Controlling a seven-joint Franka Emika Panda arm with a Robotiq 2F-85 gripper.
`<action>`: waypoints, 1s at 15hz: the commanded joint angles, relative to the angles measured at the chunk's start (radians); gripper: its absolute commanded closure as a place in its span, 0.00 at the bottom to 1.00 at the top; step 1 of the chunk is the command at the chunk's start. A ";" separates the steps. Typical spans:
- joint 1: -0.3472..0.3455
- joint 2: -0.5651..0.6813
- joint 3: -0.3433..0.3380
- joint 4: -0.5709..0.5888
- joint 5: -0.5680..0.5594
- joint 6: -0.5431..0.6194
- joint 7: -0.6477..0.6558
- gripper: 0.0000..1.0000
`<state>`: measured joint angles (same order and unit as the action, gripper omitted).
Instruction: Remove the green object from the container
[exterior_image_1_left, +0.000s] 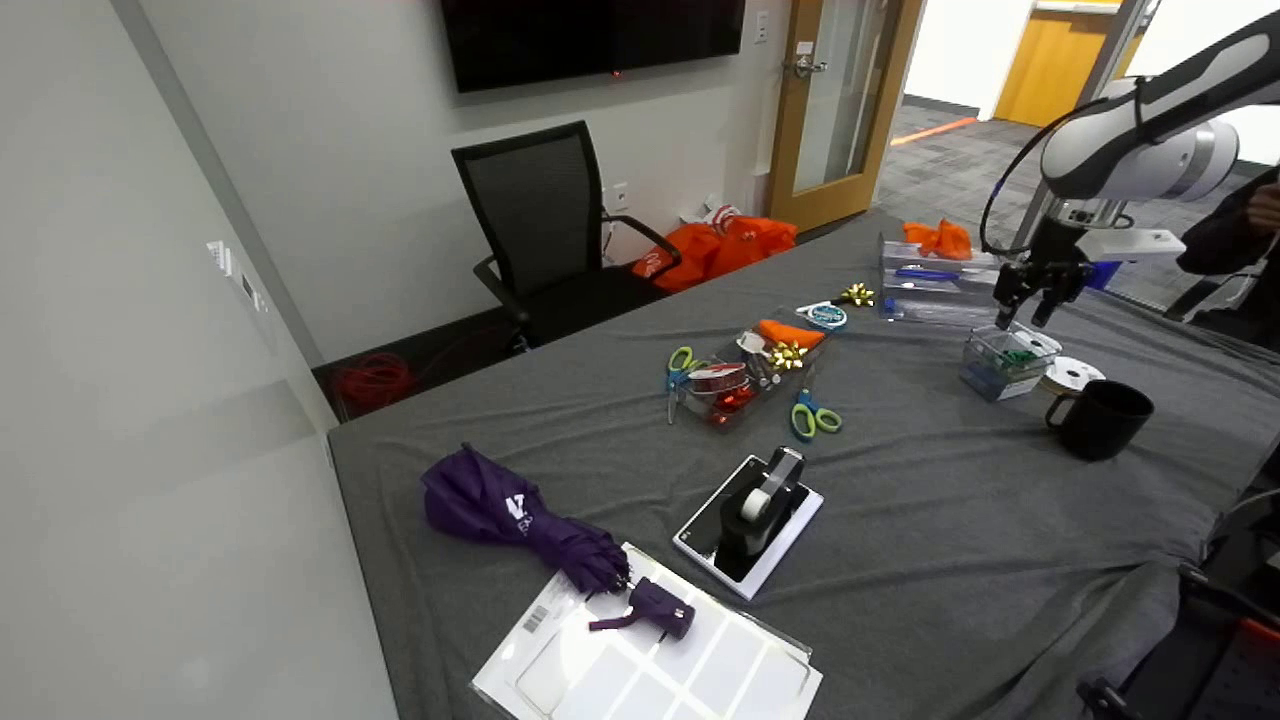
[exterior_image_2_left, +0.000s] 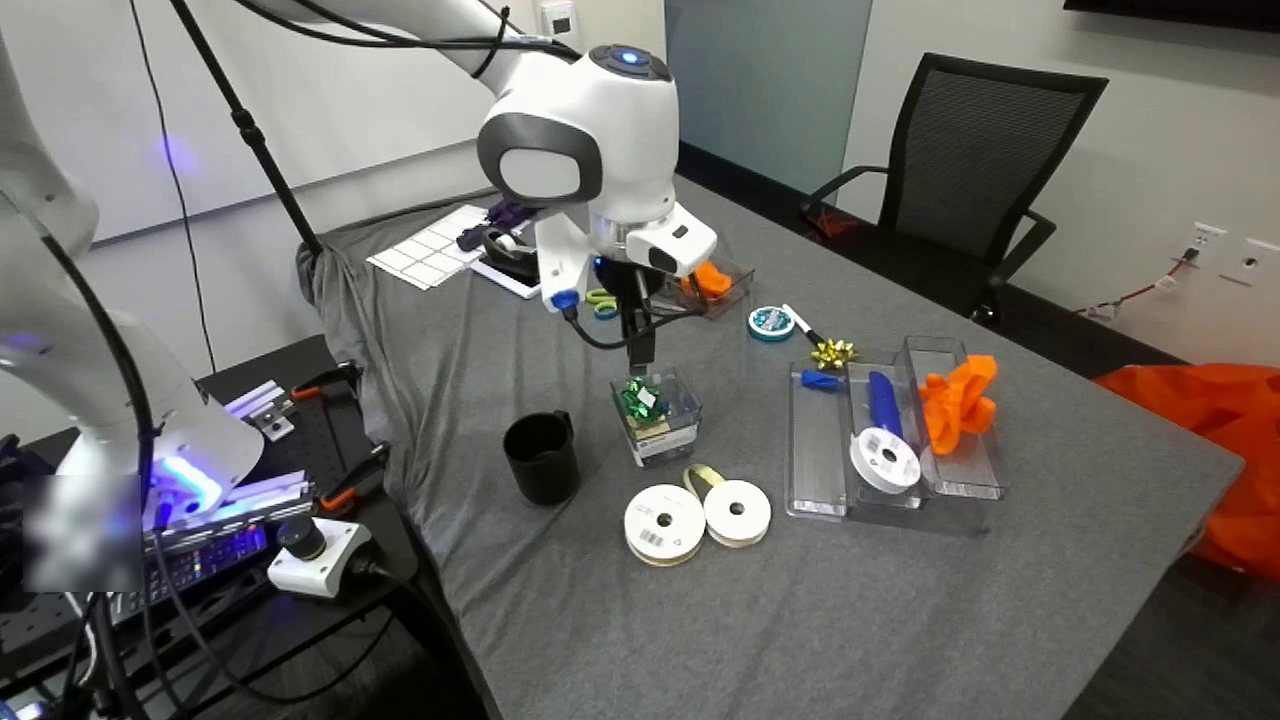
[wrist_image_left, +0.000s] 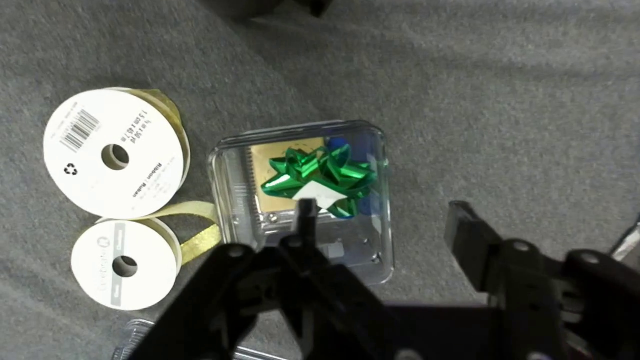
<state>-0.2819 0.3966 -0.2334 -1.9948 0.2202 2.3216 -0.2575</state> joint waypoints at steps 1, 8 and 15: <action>-0.029 0.070 0.023 0.036 -0.022 0.048 0.017 0.36; -0.040 0.130 0.022 0.035 -0.067 0.121 0.028 0.27; -0.067 0.165 0.052 0.013 -0.058 0.175 0.001 0.11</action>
<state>-0.3063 0.5472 -0.2231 -1.9703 0.1607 2.4538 -0.2408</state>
